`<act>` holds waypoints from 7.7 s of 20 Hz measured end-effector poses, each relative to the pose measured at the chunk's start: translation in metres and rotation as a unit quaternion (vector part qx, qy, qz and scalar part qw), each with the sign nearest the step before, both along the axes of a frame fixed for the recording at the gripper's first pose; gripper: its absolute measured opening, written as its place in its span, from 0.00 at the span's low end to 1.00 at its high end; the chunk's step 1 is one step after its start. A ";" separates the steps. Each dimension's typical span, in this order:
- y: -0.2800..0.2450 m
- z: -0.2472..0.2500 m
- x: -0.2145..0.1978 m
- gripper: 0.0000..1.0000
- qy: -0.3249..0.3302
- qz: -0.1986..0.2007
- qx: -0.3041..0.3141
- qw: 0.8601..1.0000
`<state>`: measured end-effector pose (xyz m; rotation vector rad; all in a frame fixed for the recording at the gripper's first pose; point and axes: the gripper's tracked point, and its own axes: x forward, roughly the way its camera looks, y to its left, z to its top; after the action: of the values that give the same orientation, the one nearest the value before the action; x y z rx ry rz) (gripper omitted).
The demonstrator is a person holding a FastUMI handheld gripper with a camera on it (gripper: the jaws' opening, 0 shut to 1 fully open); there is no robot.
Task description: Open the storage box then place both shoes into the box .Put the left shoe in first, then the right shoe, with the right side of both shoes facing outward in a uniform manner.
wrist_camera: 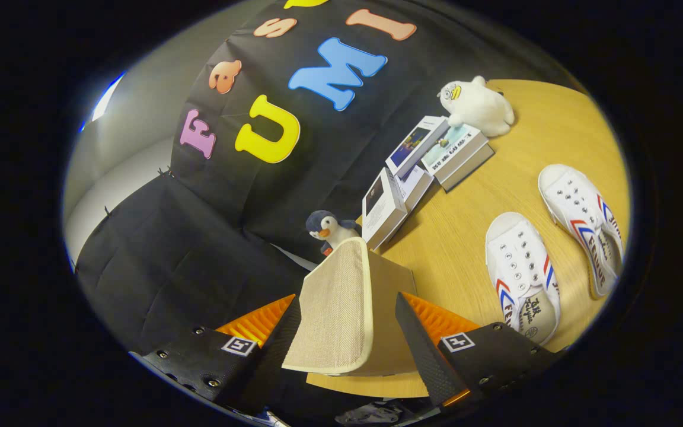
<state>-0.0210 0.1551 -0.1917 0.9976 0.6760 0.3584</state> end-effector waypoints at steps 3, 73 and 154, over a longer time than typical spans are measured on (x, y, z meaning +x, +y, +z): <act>0.013 -0.014 -0.004 0.97 0.030 0.005 0.028 0.999; 0.117 0.124 0.028 0.95 -0.203 0.150 -0.241 0.937; 0.059 0.009 0.069 0.02 0.089 0.102 -0.184 0.974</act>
<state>0.0482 0.2141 -0.1829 0.6120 0.9737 0.3105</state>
